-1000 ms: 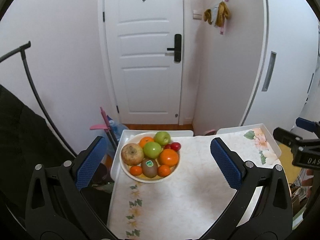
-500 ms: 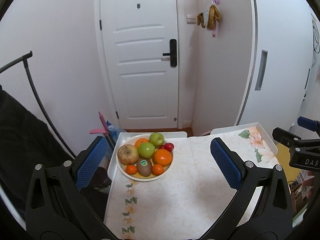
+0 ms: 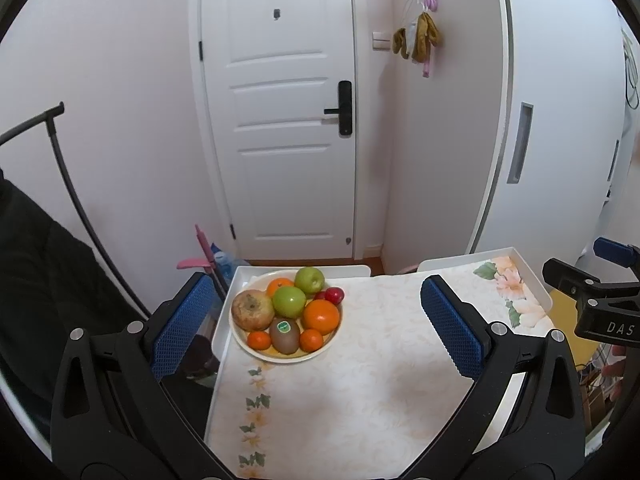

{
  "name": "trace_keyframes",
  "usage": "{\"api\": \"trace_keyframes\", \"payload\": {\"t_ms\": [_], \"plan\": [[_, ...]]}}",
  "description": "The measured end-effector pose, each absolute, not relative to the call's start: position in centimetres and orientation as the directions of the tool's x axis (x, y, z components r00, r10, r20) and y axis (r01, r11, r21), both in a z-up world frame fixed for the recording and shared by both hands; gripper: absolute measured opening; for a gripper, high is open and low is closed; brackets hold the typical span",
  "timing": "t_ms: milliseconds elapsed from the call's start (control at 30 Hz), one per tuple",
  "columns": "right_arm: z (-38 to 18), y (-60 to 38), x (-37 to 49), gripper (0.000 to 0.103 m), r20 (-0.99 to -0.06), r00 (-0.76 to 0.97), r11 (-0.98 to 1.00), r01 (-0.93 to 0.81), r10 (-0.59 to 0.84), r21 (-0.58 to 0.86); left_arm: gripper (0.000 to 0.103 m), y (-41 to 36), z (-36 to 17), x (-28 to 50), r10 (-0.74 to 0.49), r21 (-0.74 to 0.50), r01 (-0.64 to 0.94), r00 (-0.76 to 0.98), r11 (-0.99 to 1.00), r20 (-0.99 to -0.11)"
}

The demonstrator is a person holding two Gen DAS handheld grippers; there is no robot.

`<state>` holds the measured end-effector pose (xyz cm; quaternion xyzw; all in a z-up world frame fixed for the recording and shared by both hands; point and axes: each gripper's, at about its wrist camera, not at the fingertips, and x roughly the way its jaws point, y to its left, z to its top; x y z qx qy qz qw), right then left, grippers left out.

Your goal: Organize fruits

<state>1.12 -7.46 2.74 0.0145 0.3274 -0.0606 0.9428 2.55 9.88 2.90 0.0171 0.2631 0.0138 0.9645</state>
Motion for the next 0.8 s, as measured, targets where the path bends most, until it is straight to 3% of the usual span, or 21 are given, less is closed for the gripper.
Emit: {"api": "trace_keyframes", "payload": {"t_ms": [800], "plan": [[2.85,-7.88,1.16,0.103,-0.619,0.778,0.990,0.140,-0.112,-0.003,0.103,9.29,2.92,3.19,0.024,0.029,-0.011,0.860,1.000,-0.509]]}}
